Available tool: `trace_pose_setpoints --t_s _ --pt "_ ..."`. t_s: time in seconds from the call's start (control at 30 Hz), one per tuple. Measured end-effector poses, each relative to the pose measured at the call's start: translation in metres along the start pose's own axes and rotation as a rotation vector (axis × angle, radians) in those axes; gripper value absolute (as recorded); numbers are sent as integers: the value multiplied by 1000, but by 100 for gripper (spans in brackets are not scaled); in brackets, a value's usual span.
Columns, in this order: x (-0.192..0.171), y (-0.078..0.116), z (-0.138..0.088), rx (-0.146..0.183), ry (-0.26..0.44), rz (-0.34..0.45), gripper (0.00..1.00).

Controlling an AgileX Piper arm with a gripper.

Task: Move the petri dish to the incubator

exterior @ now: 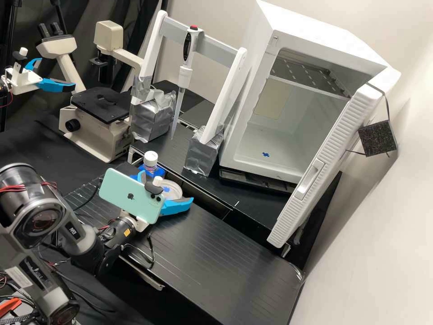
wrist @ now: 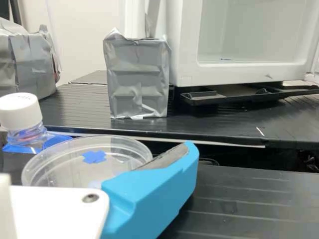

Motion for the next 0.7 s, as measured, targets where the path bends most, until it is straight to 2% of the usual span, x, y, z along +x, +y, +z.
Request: trace_pose_setpoints --t_s 0.13,0.27,0.6,0.7 --pt "-1 3 3 -5 -13 9 100" --pt "-2 6 6 11 -29 23 100" --pt "-1 4 8 14 -36 8 100" --pt "-1 4 8 6 -34 8 100"
